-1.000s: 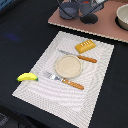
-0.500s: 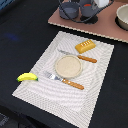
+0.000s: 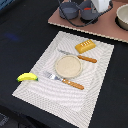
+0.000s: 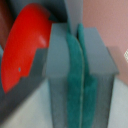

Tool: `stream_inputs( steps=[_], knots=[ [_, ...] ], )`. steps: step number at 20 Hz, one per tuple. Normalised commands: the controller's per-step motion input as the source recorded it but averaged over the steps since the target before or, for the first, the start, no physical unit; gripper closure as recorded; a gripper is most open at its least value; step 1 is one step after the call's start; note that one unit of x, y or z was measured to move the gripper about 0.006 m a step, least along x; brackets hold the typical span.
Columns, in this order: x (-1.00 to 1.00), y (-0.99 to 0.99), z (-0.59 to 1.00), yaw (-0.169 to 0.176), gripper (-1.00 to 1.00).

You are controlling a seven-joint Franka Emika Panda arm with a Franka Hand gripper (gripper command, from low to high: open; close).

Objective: Interact with the objects in diverse but meaningful ways.

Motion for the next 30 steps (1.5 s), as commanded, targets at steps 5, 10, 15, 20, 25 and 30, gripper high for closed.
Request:
stream_inputs(
  steps=[5, 10, 15, 20, 25, 30],
  knots=[
    [0.25, 0.25, 0.0, 0.007, 1.0],
    [0.26, 0.29, 0.0, 0.012, -1.0],
    [0.27, 0.3, 0.0, 0.007, -1.0],
    [0.21, 0.29, 0.38, 0.001, -1.0],
    [0.18, 0.25, 0.99, -0.025, -1.0],
    [0.21, 0.11, 1.0, -0.082, -1.0]
  ],
)
